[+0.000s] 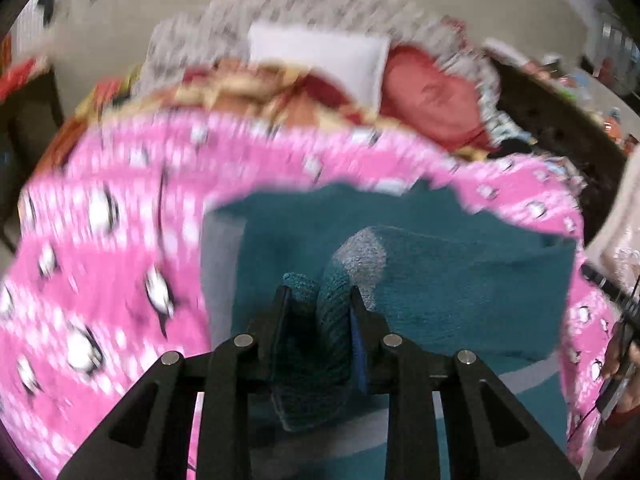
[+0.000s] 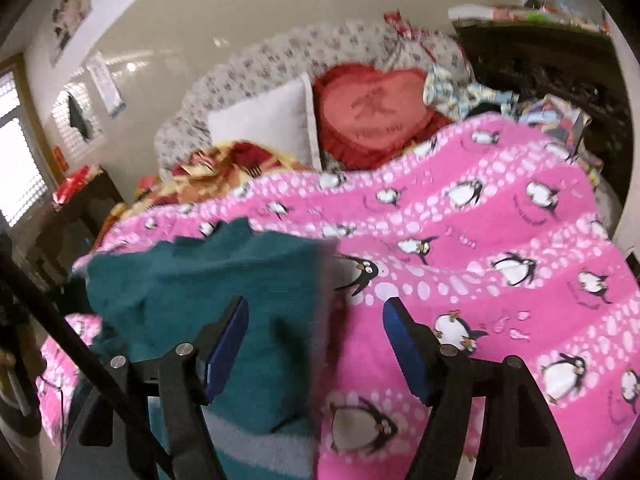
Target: Fold small clothes
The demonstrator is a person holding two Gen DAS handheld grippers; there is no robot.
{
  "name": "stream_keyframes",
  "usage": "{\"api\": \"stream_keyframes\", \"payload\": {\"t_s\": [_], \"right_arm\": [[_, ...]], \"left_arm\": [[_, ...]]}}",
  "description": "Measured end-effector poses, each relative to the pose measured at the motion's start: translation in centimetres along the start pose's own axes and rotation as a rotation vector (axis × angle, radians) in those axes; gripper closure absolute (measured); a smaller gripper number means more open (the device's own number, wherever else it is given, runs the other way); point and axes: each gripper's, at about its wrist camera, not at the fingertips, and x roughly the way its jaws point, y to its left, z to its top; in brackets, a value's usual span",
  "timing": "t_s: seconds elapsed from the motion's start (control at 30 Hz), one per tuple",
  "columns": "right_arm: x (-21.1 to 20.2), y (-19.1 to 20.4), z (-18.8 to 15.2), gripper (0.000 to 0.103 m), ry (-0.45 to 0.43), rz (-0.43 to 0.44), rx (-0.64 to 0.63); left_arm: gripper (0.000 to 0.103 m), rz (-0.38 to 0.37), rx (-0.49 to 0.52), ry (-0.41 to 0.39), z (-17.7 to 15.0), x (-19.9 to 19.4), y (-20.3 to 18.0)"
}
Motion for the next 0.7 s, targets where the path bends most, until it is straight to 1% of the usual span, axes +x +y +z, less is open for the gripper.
{"api": "stream_keyframes", "payload": {"t_s": [0.07,0.17,0.2,0.23,0.27,0.3,0.37,0.43,0.47,0.5,0.57,0.6,0.63,0.67,0.7], "right_arm": [[1.3,-0.2,0.5,0.029,0.014,0.048,0.019],[2.7,0.4,0.8,0.029,0.041,0.143,0.036],[3.0,0.9,0.8,0.032,0.049,0.162,0.021],[3.4,1.6,1.0,0.044,0.05,0.135,-0.025],[3.6,2.3,1.2,0.091,0.04,0.086,-0.067],[3.5,2.8,1.4,0.092,0.024,0.047,-0.09],[3.1,3.0,2.4,0.093,-0.016,0.043,-0.084],[2.5,3.2,3.2,0.093,-0.067,0.033,-0.071],[2.5,3.3,3.6,0.093,-0.088,0.027,-0.072],[3.0,3.4,3.8,0.092,-0.092,0.02,-0.08],[5.5,3.1,3.6,0.092,-0.049,-0.021,-0.079],[6.9,2.8,3.5,0.09,-0.019,-0.035,-0.069],[8.1,2.4,3.2,0.088,0.002,-0.061,-0.066],[8.4,2.1,3.3,0.078,0.001,-0.075,-0.062],[8.1,1.7,3.3,0.063,-0.006,-0.092,-0.05]], "left_arm": [[0.077,-0.013,-0.03,0.028,-0.7,1.2,1.0],[0.077,-0.026,-0.025,0.007,-0.7,0.8,1.0],[0.077,-0.022,-0.008,-0.01,-0.5,0.4,0.7],[0.077,-0.018,0.006,-0.023,-0.2,0.1,0.4],[0.076,-0.019,0.016,-0.032,0.0,-0.2,0.1],[0.076,-0.027,0.019,-0.044,0.5,-0.6,-0.1],[0.076,-0.03,0.015,-0.069,1.1,-1.1,-0.3],[0.076,-0.013,0.015,-0.089,1.2,-1.0,-0.2],[0.076,0.0,0.015,-0.08,1.0,-0.4,-0.1],[0.075,0.011,0.009,-0.051,0.7,0.6,0.1],[0.074,0.023,-0.009,0.001,0.1,2.4,0.4],[0.072,0.033,-0.017,0.029,-0.4,3.5,0.6],[0.069,0.034,-0.02,0.034,-0.7,3.8,0.7],[0.065,0.032,-0.023,0.031,-0.8,3.8,0.9],[0.062,0.029,-0.027,0.025,-0.9,3.5,1.1]]}}
